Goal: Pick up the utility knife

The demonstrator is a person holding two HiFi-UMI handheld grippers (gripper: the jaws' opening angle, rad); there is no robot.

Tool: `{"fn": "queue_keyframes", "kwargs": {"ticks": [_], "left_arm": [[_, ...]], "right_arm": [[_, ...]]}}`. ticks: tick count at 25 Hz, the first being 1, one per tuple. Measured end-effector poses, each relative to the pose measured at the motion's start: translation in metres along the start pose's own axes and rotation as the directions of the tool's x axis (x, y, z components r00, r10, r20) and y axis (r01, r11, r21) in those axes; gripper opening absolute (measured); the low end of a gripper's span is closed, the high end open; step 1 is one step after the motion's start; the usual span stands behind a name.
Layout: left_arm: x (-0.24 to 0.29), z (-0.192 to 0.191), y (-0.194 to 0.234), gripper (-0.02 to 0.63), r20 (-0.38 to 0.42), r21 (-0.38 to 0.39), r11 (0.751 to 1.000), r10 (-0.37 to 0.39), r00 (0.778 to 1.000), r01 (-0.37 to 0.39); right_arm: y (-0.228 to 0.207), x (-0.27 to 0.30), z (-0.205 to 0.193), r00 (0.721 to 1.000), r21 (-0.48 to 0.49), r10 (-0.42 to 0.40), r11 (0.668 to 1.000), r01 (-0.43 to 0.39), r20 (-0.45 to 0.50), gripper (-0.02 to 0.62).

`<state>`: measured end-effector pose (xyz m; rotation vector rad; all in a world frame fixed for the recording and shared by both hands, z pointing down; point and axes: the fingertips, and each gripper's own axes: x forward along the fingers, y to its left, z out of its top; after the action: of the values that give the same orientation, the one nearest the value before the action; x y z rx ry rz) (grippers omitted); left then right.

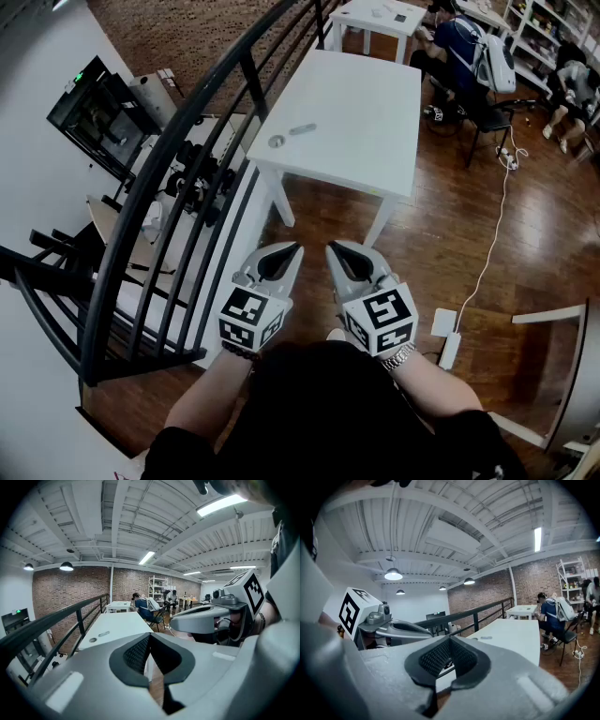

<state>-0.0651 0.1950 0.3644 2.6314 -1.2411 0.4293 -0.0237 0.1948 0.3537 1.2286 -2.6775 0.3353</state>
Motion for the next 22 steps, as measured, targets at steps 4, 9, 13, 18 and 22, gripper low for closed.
{"fn": "queue_keyframes", "kwargs": {"ticks": [4,9,13,18,22], "left_arm": [[0.018,0.002,0.012,0.017,-0.004,0.001,1.0,0.004,1.0,-0.004],[0.045,0.005,0.037,0.017,-0.016,-0.007,1.0,-0.006,1.0,0.005],[0.053,0.001,0.065,0.017,-0.002,-0.009,0.999,-0.033,0.999,0.033],[0.078,0.022,0.107,0.017,0.028,-0.011,0.997,-0.078,0.997,0.079],[0.093,0.019,0.132,0.017,0.047,-0.017,0.993,-0.117,0.992,0.118]], "right_arm": [[-0.014,0.016,-0.004,1.0,0.007,0.007,1.0,-0.007,-0.009,-0.008],[-0.036,0.044,0.001,1.0,0.014,-0.003,1.0,0.003,-0.017,-0.008],[-0.037,0.07,0.0,0.999,0.007,-0.035,0.999,0.035,-0.025,-0.008],[-0.056,0.113,0.024,0.996,-0.018,-0.081,0.997,0.081,-0.037,-0.008],[-0.063,0.14,0.023,0.991,-0.04,-0.122,0.992,0.12,-0.049,-0.008]]}}
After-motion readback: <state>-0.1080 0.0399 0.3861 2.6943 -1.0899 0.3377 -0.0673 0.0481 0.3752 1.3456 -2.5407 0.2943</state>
